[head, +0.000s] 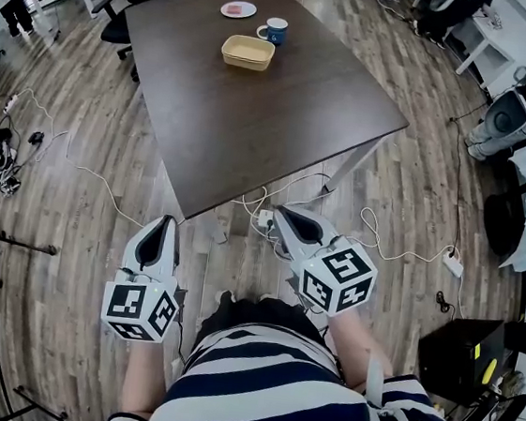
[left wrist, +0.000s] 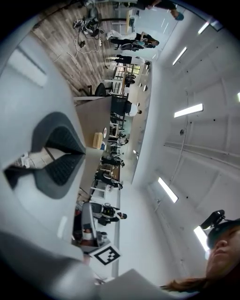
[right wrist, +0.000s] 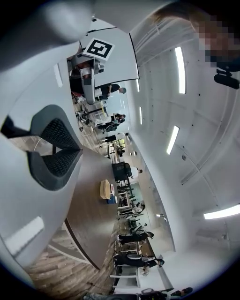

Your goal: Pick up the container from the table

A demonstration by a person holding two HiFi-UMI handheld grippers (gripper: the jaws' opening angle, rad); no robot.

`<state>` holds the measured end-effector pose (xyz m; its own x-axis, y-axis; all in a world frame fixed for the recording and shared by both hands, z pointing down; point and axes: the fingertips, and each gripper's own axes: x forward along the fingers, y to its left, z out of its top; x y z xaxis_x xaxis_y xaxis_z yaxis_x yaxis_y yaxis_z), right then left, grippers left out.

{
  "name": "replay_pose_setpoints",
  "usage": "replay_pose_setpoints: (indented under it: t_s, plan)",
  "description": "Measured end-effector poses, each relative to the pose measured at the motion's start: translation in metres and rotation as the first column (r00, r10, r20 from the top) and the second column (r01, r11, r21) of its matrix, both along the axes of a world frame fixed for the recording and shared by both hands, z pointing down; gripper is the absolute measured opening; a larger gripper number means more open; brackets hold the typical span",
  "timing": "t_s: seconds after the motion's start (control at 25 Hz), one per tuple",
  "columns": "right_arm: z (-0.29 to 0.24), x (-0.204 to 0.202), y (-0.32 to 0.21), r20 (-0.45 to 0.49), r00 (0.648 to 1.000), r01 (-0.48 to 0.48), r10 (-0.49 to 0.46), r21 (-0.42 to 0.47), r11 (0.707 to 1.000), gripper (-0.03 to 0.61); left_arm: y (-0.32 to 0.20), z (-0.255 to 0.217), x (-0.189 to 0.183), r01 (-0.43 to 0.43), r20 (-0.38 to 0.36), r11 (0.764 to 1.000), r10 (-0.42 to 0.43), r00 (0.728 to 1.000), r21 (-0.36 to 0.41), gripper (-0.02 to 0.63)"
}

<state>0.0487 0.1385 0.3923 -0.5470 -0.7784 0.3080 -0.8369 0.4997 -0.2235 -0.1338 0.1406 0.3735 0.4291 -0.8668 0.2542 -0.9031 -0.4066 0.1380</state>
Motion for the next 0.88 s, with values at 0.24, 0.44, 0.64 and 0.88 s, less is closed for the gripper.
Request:
replay_pose_setpoints:
  t_s: [0.24, 0.44, 0.64, 0.88]
  plan:
    - [0.003, -0.004, 0.001, -0.008, 1.000, 0.014, -0.015, -0.012, 1.000, -0.006, -0.002, 0.005, 0.003, -0.020, 0.008, 1.000, 0.020, 1.000, -0.011, 0.000]
    - [0.009, -0.011, -0.002, -0.015, 1.000, 0.014, -0.014, -0.028, 1.000, -0.006, -0.004, 0.011, -0.001, -0.032, 0.023, 0.999, 0.033, 0.999, -0.014, 0.000]
    - [0.009, -0.022, -0.007, -0.020, 1.000, 0.019, -0.020, -0.028, 0.999, -0.006, -0.005, 0.013, -0.014, -0.026, 0.024, 1.000, 0.027, 0.999, -0.014, 0.000]
    - [0.007, -0.047, -0.013, -0.031, 0.999, 0.021, -0.021, -0.003, 1.000, -0.005, -0.008, 0.016, -0.045, -0.018, 0.026, 1.000, 0.018, 0.999, -0.006, 0.000]
